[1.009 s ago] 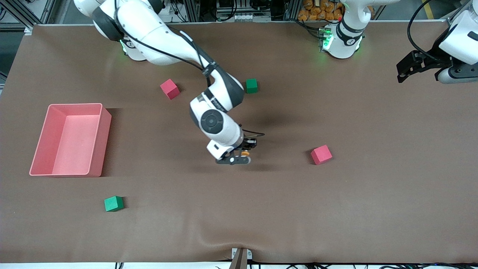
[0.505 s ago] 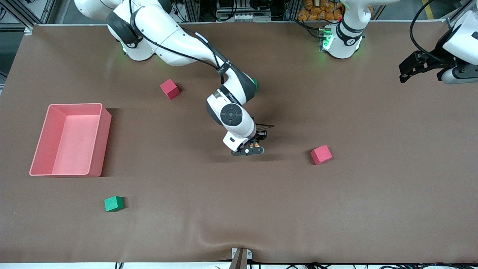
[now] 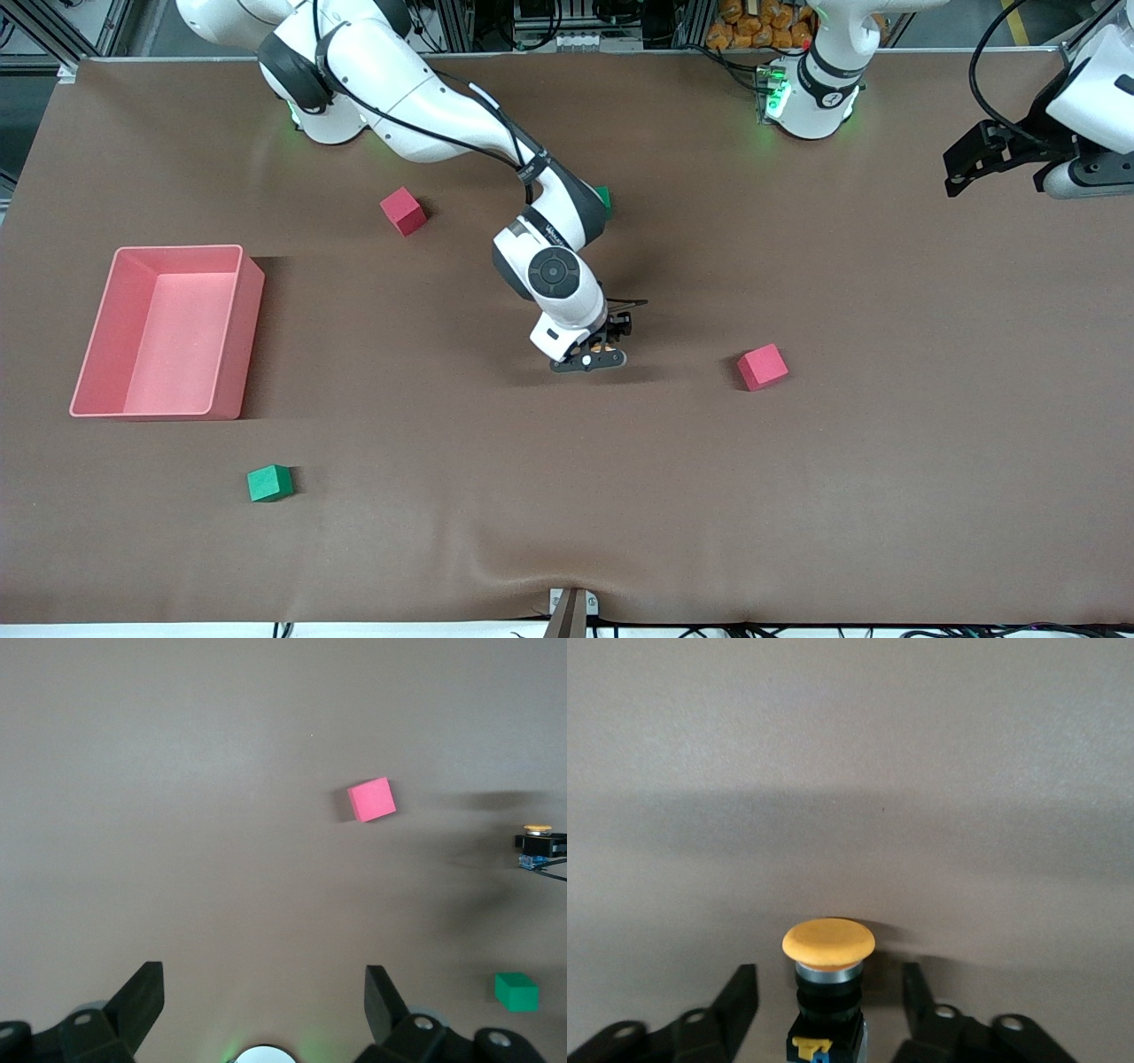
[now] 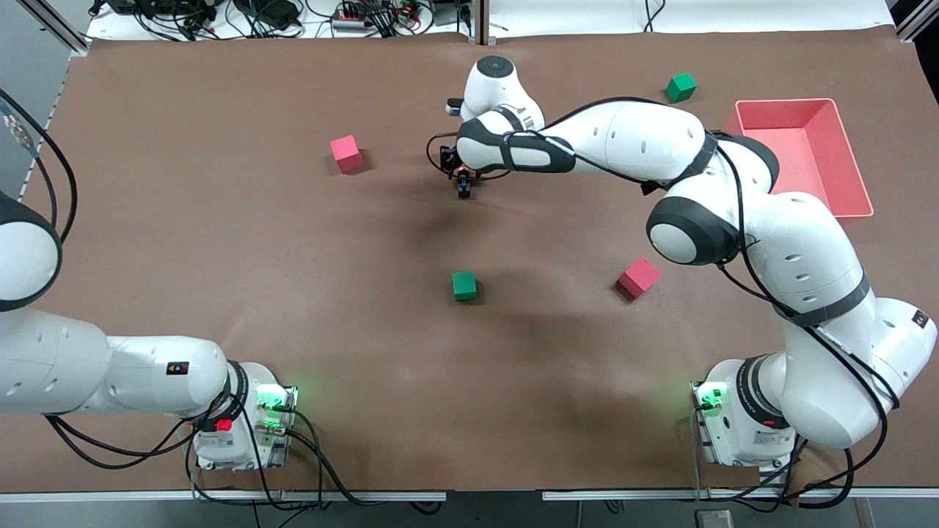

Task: Place and upright button with both arms
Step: 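Carry the yellow button with the right gripper to the table middle, then set the button down and retract the right gripper while the left gripper approaches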

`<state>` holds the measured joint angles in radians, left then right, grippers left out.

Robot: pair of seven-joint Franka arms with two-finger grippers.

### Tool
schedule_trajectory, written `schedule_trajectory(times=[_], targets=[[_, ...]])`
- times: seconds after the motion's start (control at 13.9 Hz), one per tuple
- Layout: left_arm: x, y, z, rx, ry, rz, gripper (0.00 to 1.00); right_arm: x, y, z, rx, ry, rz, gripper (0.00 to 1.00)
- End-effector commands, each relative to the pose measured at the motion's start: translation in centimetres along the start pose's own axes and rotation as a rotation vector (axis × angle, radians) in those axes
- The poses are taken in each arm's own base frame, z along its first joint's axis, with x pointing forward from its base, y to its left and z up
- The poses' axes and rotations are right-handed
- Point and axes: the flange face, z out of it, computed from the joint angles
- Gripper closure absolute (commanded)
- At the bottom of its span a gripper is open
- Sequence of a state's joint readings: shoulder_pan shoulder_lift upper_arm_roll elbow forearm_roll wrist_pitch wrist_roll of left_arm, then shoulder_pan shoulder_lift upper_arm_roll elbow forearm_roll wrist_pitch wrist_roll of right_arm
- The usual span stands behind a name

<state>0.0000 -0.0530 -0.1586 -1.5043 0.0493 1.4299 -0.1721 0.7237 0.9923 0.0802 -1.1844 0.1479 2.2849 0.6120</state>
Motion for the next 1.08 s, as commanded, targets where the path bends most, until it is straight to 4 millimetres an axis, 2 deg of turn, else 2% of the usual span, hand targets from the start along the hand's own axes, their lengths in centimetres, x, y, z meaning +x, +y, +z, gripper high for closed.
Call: schedule_trajectory(times=[0.0, 0.14, 0.22, 0.29, 0.36, 0.5, 0.58, 0.72, 0.87, 0.94, 1.01], targets=[[-0.1, 0.4, 0.0, -0.016, -0.007, 0.014, 0.0, 1.3, -0.4, -3.5, 0.012, 0.04, 0.017, 0.0], [-0.1, 0.2, -0.2, -0.016, -0.003, 0.011, 0.0, 2.1, 0.3, -6.6, -0.012, 0.019, 0.028, 0.0], [-0.2, 0.2, -0.3, -0.017, -0.001, 0.011, 0.0, 3.3, 1.1, -9.6, 0.0, 0.045, 0.044, 0.0], [-0.2, 0.3, -0.4, -0.017, 0.002, 0.012, 0.0, 4.8, 3.0, -11.4, -0.007, 0.055, 0.069, 0.0], [-0.1, 0.1, -0.3, -0.017, -0.001, 0.01, 0.0, 6.4, 5.5, -12.7, -0.016, 0.05, 0.101, 0.0], [0.1, 0.3, -0.1, -0.019, -0.003, 0.013, 0.0, 10.1, 11.8, -17.3, 0.004, 0.054, 0.198, 0.0], [-0.1, 0.7, -0.2, -0.036, -0.006, 0.022, 0.0, 10.7, 13.0, -19.6, 0.014, 0.062, 0.217, 0.0], [0.0, 1.6, 0.7, -0.066, -0.034, 0.035, 0.0, 11.8, 18.6, -23.7, -0.021, 0.019, 0.289, 0.0], [1.2, 4.7, 4.1, -0.096, -0.113, 0.08, 0.0, 12.2, 24.1, -31.7, -0.01, 0.037, 0.363, 0.0], [1.7, 6.4, 5.9, -0.114, -0.154, 0.096, 0.0, 11.8, 25.8, -34.2, -0.029, 0.042, 0.383, 0.0], [2.1, 8.3, 7.2, -0.128, -0.183, 0.125, 0.0, 11.6, 28.5, -36.3, -0.057, 0.037, 0.411, 0.0]])
